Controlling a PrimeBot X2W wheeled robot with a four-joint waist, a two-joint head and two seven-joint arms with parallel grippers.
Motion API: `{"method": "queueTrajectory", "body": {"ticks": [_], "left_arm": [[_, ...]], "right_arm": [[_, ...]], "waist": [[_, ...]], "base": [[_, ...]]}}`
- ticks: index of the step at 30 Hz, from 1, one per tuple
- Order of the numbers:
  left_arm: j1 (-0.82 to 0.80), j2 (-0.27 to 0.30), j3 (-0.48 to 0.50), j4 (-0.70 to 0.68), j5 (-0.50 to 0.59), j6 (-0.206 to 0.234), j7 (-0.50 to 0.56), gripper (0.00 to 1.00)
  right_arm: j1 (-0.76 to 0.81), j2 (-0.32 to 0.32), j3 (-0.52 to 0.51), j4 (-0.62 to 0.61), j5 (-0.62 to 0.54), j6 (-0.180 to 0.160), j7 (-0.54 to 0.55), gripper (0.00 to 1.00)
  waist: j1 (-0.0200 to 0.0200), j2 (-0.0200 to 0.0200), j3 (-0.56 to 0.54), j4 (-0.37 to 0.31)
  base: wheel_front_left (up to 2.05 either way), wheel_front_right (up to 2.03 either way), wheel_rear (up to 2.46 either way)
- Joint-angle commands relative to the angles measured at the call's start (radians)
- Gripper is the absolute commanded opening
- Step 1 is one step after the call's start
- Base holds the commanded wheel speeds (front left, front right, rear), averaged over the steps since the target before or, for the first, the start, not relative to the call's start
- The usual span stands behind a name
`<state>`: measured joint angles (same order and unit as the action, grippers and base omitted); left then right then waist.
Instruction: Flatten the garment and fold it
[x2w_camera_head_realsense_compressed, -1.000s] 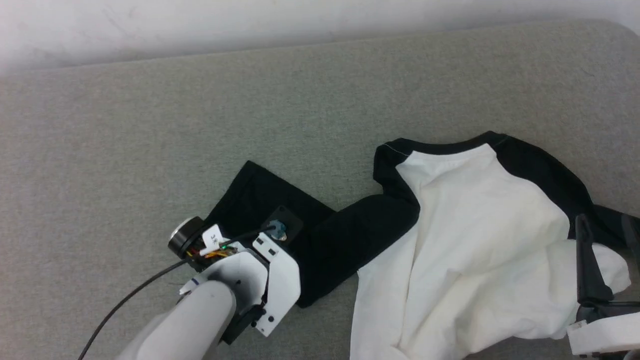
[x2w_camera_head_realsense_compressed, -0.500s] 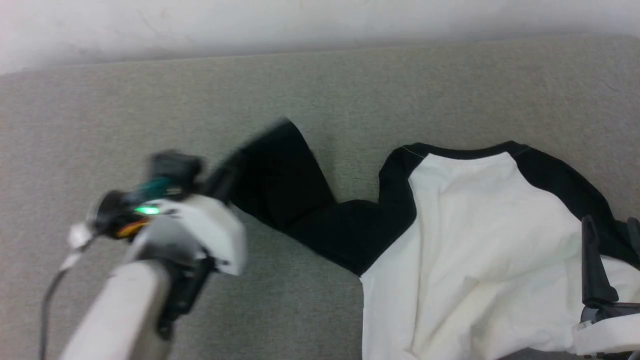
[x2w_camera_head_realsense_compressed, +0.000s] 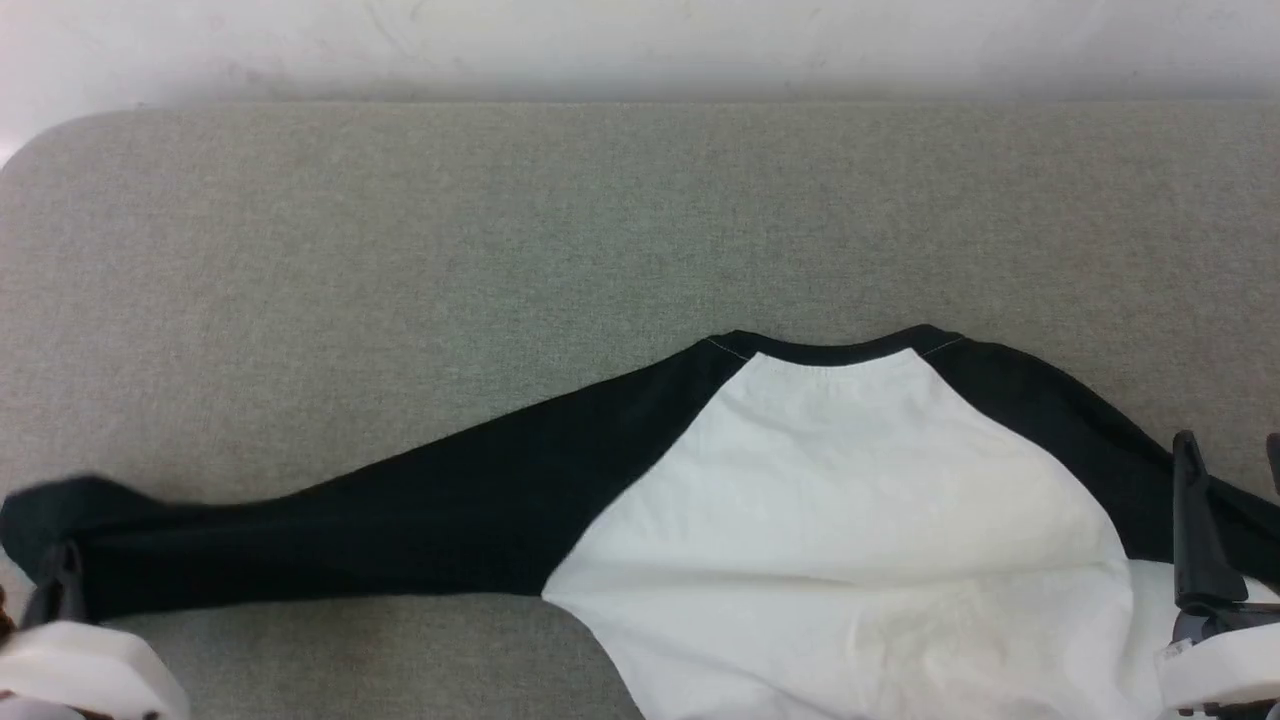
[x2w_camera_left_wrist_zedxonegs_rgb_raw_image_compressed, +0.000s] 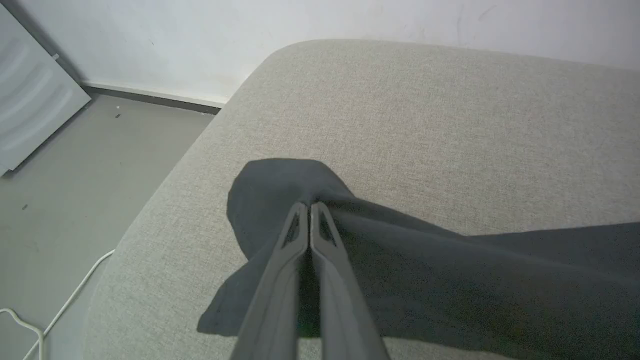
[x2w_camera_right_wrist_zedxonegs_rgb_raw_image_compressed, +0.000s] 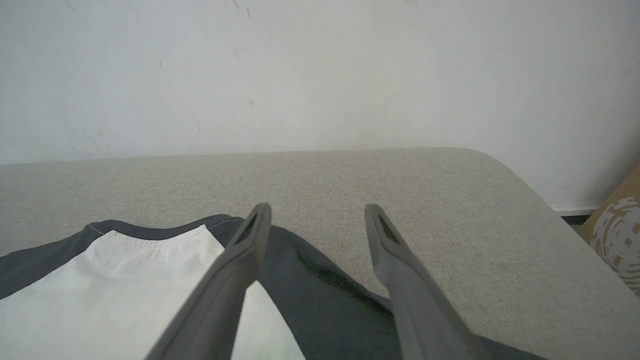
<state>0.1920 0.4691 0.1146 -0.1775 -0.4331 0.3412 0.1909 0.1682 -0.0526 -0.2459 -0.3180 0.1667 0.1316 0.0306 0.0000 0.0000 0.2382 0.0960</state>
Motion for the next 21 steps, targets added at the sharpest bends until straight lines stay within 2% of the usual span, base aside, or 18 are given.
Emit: {"method": "queueTrajectory", "body": {"ticks": [1,3,4,5,6,7,8,10,16,18,21], "left_arm": [[0.000,-0.009,0.001,0.000,-0.005,0.006,-0.010,0.00],[0.007,-0.032,-0.019,0.015,-0.016,-0.004,-0.024,0.00],[0.002,-0.042,-0.028,0.021,-0.018,-0.008,-0.032,0.05],[-0.007,-0.050,-0.040,0.026,-0.018,-0.012,-0.038,0.29],[-0.016,-0.057,-0.052,0.030,-0.017,-0.015,-0.042,0.46],[-0.028,-0.064,-0.062,0.028,-0.015,-0.016,-0.046,0.96],[-0.041,-0.069,-0.070,0.023,-0.015,-0.017,-0.049,1.00],[-0.067,-0.061,-0.083,0.003,-0.007,-0.024,-0.047,1.00],[-0.169,0.012,-0.113,-0.169,0.040,-0.046,0.012,1.00],[-0.219,0.036,-0.155,-0.217,0.061,-0.068,0.050,1.00],[-0.307,0.047,-0.256,-0.236,0.079,-0.123,0.118,1.00]], "right_arm": [[-0.002,0.002,0.000,-0.005,-0.005,-0.001,0.002,1.00],[-0.004,0.002,0.000,-0.007,-0.009,-0.001,0.008,1.00],[-0.006,0.002,0.001,-0.008,-0.011,-0.001,0.011,1.00],[-0.007,0.002,0.002,-0.008,-0.013,-0.001,0.014,1.00],[-0.008,0.002,0.004,-0.009,-0.015,-0.001,0.017,1.00],[-0.009,0.002,0.005,-0.009,-0.015,-0.001,0.020,1.00],[-0.010,0.002,0.007,-0.010,-0.016,-0.001,0.022,1.00],[-0.009,0.002,0.011,-0.010,-0.016,-0.001,0.025,1.00],[-0.002,0.002,0.011,-0.006,-0.005,-0.001,0.024,1.00],[-0.003,0.002,0.015,-0.001,-0.001,-0.001,0.020,1.00],[-0.004,0.002,0.021,0.007,0.006,-0.001,0.013,1.00]], "waist": [[0.0000,0.0000,0.002,0.002],[0.0000,0.0000,0.003,0.004],[0.0000,0.0000,0.002,0.005],[0.0000,0.0000,0.001,0.005],[0.0000,0.0000,0.000,0.005],[0.0000,0.0000,-0.001,0.005],[0.0000,0.0000,-0.002,0.004],[0.0000,0.0000,-0.006,0.000],[0.0000,0.0000,-0.007,-0.023],[0.0000,0.0000,-0.002,-0.033],[0.0000,0.0000,0.011,-0.046]], "base": [[0.00,0.00,0.00],[0.00,0.00,0.00],[0.00,0.00,0.00],[0.00,0.00,0.00],[0.00,0.00,0.00],[0.00,0.00,0.00],[0.00,0.00,0.00],[0.00,0.00,0.00],[0.00,0.00,0.00],[0.00,0.00,0.00],[0.00,0.00,0.00]]}}
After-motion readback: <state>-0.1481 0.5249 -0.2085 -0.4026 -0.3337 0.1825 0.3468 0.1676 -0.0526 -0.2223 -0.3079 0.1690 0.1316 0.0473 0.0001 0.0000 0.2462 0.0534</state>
